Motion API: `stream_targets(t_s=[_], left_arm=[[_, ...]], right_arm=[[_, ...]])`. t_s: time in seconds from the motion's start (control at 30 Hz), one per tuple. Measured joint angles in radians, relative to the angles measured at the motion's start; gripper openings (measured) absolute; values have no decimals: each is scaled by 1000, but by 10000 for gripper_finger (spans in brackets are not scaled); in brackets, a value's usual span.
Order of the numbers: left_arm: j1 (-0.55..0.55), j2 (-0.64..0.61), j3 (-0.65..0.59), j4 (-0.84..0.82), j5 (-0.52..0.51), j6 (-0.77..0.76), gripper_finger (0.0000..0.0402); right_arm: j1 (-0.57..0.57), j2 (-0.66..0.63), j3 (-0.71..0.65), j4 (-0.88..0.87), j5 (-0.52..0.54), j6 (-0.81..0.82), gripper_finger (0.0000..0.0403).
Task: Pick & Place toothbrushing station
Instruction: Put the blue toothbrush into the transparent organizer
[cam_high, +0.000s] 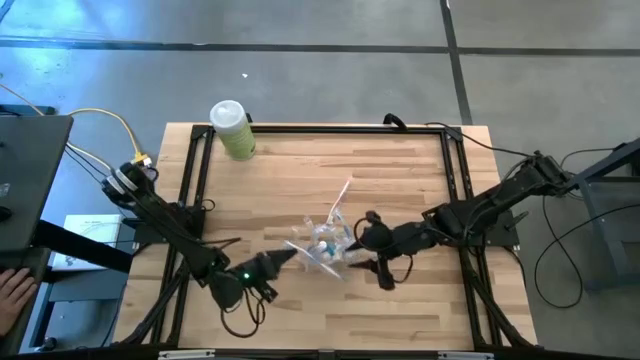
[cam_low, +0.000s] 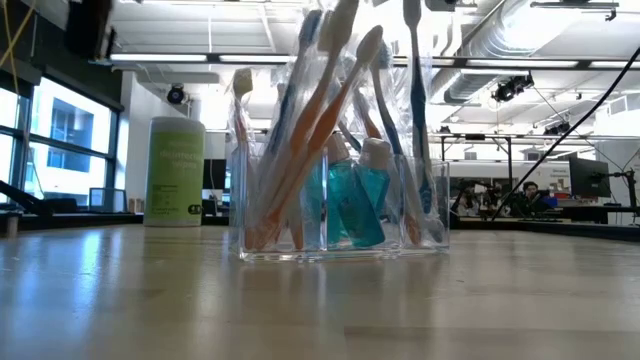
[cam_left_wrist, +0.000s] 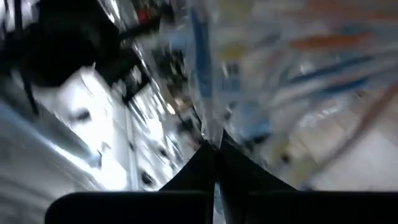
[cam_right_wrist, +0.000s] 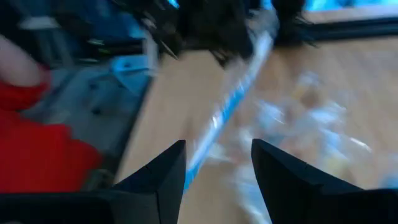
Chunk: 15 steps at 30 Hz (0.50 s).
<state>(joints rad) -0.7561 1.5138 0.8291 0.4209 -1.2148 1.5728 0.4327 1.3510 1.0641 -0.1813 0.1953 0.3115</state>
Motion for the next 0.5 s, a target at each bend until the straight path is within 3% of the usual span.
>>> stream_targets(t_s=[0.23, 0.37, 0.5], left_arm=[[15, 71, 0, 350, 124, 417, 2], [24, 73, 0, 457, 177, 627, 2], [55, 72, 0, 519, 318, 774, 2]], right_arm=[[28, 0, 0, 79, -11, -49, 174], [20, 0, 0, 113, -7, -51, 174], [4, 0, 0, 167, -12, -58, 174]])
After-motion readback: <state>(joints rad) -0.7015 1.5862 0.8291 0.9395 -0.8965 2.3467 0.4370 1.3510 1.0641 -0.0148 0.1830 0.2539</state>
